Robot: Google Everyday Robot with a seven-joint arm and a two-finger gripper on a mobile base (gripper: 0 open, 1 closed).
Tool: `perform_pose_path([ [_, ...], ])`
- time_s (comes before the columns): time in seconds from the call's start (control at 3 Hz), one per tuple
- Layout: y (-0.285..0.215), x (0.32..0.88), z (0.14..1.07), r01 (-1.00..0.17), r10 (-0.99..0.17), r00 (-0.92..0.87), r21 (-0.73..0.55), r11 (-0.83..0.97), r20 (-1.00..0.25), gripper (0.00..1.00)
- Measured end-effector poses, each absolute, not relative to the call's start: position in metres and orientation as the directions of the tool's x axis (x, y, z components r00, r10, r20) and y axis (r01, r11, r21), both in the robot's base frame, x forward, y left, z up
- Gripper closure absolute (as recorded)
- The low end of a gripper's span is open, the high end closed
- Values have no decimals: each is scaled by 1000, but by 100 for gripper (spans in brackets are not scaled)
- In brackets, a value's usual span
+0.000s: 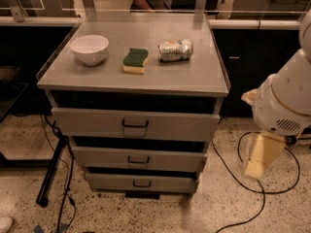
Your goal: Open middle drawer
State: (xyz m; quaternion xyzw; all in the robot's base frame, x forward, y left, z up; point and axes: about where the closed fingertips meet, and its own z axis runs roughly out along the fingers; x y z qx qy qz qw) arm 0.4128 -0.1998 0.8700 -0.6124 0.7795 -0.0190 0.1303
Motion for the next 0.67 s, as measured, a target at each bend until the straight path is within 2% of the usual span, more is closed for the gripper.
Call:
perform_pose_path([
  [0.33, -200, 411, 866, -951, -960, -216, -183, 248, -177, 0],
  [0.67, -179, 390, 834, -966, -955, -206, -111, 233, -214, 0],
])
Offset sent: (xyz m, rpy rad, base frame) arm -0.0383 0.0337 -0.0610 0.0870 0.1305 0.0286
